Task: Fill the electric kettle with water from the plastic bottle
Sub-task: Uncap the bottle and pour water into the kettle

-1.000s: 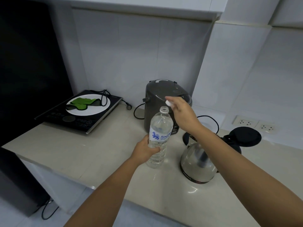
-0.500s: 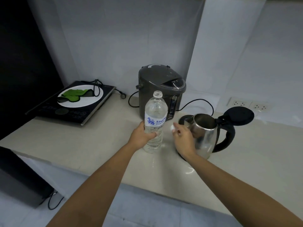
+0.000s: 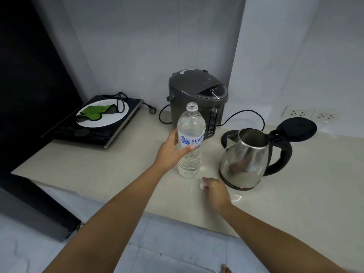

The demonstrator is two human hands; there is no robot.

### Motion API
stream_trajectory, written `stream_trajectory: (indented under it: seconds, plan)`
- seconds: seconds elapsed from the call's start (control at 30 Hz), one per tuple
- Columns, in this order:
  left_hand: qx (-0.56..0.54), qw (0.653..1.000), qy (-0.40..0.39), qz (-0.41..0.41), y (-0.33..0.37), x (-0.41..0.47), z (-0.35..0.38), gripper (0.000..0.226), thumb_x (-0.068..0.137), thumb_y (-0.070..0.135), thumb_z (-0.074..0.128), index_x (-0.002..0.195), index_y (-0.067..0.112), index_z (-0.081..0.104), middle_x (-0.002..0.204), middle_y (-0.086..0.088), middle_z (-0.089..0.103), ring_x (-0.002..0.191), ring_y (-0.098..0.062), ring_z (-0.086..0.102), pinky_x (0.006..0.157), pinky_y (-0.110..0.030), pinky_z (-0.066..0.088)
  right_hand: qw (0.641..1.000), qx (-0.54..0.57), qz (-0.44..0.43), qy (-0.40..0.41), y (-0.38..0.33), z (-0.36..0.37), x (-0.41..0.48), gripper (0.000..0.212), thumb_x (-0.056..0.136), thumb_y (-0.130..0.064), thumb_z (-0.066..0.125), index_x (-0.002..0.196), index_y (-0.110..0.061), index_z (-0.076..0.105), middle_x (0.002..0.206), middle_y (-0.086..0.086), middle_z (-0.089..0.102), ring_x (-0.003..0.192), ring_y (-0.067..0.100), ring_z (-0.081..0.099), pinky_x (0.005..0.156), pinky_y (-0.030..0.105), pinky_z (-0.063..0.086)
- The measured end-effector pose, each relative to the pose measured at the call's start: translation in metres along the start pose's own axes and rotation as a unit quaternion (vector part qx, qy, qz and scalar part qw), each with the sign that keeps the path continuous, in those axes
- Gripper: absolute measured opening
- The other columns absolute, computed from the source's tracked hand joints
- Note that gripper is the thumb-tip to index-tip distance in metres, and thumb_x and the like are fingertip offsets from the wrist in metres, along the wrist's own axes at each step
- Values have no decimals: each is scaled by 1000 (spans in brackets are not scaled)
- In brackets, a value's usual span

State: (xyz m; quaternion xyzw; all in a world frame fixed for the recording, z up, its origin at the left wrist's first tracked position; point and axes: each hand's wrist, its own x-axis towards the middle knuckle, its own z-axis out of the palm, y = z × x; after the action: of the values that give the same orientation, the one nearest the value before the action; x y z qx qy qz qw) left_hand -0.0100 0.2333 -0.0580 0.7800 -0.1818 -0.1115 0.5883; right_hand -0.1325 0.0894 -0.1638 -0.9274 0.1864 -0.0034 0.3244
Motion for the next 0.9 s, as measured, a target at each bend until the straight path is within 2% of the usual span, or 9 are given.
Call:
stream_trajectory:
  seconds: [0.07, 0.17, 0.23, 0.3, 0.4, 0.47, 0.63, 0.77, 0.9]
  plan:
    - [-4, 1000, 2, -3, -1, 0, 2, 90, 61, 53, 82, 140, 39, 42, 127, 15, 62, 123, -8, 57, 104, -40, 48, 999, 10, 29, -36, 5, 3, -2, 25, 81, -3, 51, 73, -27, 52, 96, 0, 64, 91, 20, 47, 75, 30, 40]
    - [-7, 1000, 8, 4, -2, -2, 4, 77, 66, 47, 82, 132, 46, 44, 119, 20, 65, 118, -3, 60, 103, -36, 49, 998, 12, 37, -58, 15, 6, -1, 21, 78, -18, 47, 79, -34, 59, 107, 4, 62, 92, 20, 52, 77, 25, 38]
    - [-8, 1000, 7, 8, -2, -2, 4, 73, 72, 40, 83, 133, 45, 43, 117, 20, 65, 116, -1, 60, 103, -33, 49, 997, 7, 41, -71, 21, 8, 3, 33, 77, -13, 43, 88, -36, 63, 106, 2, 66, 95, 22, 55, 82, 28, 43]
    - [-9, 1000, 7, 9, -2, -1, 3, 71, 75, 36, 82, 134, 43, 43, 116, 20, 64, 115, -2, 60, 101, -30, 49, 998, 5, 37, -54, 17, 4, 7, 36, 84, -5, 46, 102, -25, 70, 105, 0, 70, 106, 27, 58, 89, 34, 47]
    - [-8, 1000, 5, 9, -1, -2, 3, 72, 76, 35, 82, 137, 41, 43, 119, 16, 64, 118, -5, 60, 99, -27, 49, 998, 51, 24, 14, -1, -5, 13, 57, 90, -19, 64, 144, -12, 48, 143, 7, 54, 134, 29, 45, 109, 35, 35]
    - [-1, 1000, 5, 10, 0, -2, 4, 75, 77, 35, 82, 141, 36, 42, 121, 14, 64, 118, -6, 60, 95, -23, 49, 994, 96, 14, 48, -22, -13, 18, 80, 86, -31, 73, 153, -11, 32, 154, 6, 40, 142, 27, 35, 115, 36, 28]
    - [13, 1000, 2, 8, 3, 0, 0, 75, 75, 39, 82, 139, 34, 42, 123, 14, 62, 119, -7, 59, 87, -18, 49, 973, 207, -19, 104, -65, -13, 41, 98, 61, -54, 82, 144, -30, 35, 137, -8, 54, 123, 20, 51, 103, 46, 45]
    - [34, 999, 16, 16, 17, 2, -1, 80, 78, 46, 78, 144, 26, 39, 139, 10, 55, 126, -3, 49, 96, -21, 43, 953, 271, -6, 135, -84, -10, 42, 98, 63, -38, 88, 142, -24, 33, 128, -14, 52, 98, -9, 39, 108, 44, 36]
    - [48, 998, 19, 39, 35, 14, -5, 87, 82, 49, 72, 153, 28, 25, 148, 9, 46, 121, 3, 44, 95, -20, 41, 949, 285, 21, 135, -87, -9, 50, 106, 63, -37, 89, 147, -22, 27, 140, -7, 49, 119, 5, 33, 111, 44, 32]
